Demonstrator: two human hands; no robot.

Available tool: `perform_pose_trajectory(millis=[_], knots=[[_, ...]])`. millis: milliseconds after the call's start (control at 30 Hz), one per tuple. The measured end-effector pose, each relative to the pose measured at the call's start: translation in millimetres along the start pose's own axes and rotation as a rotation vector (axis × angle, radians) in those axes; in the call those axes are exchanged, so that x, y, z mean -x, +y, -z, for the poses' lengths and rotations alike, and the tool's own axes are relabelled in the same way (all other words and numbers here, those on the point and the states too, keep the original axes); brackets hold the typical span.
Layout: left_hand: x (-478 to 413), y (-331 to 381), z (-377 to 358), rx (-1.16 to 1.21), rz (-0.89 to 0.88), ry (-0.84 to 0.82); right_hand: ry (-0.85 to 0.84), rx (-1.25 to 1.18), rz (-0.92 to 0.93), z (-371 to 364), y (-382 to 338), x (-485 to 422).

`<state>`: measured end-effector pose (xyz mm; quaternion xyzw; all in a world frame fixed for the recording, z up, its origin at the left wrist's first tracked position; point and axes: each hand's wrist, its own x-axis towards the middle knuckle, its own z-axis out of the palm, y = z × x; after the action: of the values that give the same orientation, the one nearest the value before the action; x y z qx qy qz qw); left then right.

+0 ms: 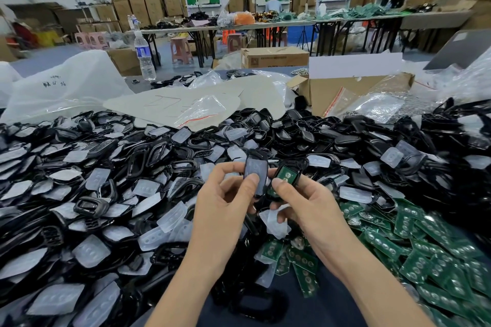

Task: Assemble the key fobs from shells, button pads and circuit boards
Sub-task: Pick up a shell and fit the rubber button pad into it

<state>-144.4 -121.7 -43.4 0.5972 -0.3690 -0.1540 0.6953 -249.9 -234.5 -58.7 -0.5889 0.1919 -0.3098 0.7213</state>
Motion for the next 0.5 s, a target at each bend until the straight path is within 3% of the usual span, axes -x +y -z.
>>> perform_pose_trajectory(millis=[500], knots=[[1.1, -7.6, -1.2, -0.197, -0.049, 0.025, -0.016, 0.177, 0.041, 1.0, 0.7, 2.2]])
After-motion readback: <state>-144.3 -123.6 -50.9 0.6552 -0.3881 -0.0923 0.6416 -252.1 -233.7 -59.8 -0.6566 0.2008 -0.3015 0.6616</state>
